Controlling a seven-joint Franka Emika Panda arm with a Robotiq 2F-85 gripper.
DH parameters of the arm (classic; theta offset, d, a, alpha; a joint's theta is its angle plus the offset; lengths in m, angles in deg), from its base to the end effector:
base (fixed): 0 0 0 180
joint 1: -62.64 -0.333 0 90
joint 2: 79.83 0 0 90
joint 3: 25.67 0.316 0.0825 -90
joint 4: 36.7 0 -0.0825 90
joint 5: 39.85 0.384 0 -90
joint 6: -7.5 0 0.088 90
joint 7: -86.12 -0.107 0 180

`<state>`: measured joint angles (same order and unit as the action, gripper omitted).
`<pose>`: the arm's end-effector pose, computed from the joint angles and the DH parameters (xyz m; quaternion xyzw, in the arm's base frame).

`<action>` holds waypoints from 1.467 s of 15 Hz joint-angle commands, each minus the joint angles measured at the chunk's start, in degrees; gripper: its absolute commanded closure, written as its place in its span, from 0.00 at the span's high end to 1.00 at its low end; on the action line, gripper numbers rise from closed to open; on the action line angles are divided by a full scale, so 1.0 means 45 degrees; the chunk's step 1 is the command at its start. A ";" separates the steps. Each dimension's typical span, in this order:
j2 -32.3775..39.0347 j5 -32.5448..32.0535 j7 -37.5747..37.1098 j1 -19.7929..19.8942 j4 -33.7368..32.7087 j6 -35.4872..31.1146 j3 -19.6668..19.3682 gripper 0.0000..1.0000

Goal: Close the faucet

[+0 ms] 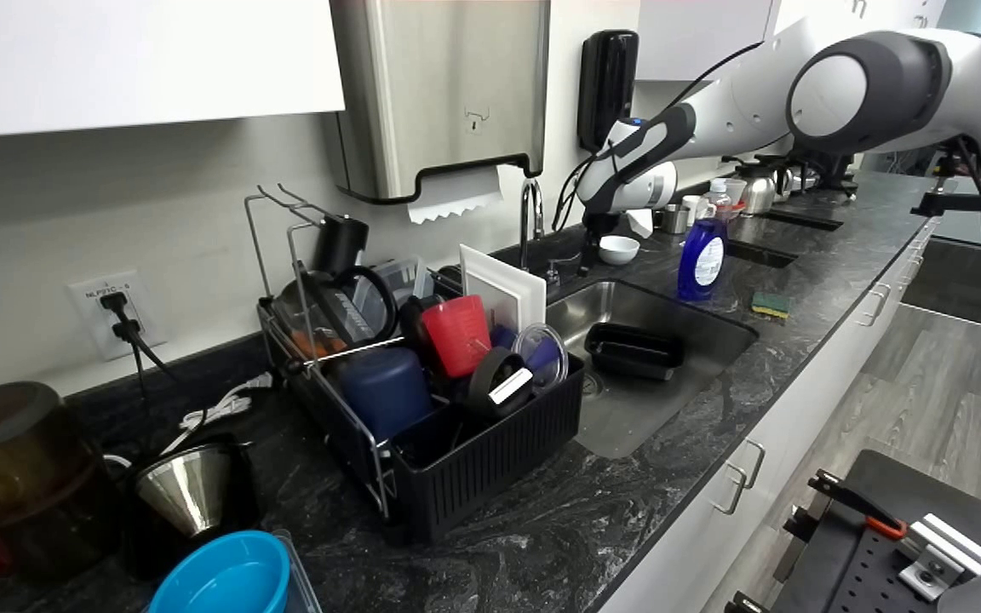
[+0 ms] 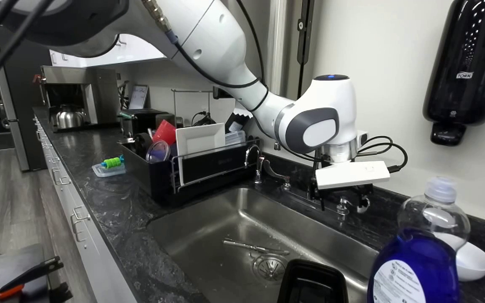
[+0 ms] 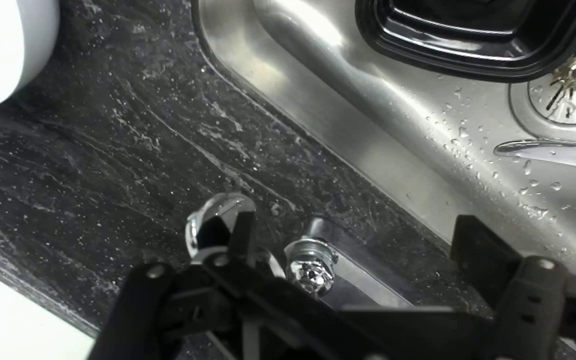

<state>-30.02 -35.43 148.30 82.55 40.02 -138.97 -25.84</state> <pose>0.7244 -0.2653 0.2410 0.9283 0.3281 0.1471 0.0946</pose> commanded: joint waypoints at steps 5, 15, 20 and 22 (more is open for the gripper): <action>0.0517 -0.0280 0.0150 0.0258 -0.0696 -0.0571 0.0306 1.00; -0.0359 -0.0502 -0.0839 -0.0063 0.0397 -0.0199 -0.0149 1.00; -0.1857 -0.1343 -0.2001 -0.0338 0.2380 -0.0250 -0.0541 1.00; -0.2710 -0.1672 -0.2325 -0.0371 0.3447 -0.0140 -0.0621 1.00</action>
<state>-35.79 -40.70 140.32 81.97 46.62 -138.98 -27.21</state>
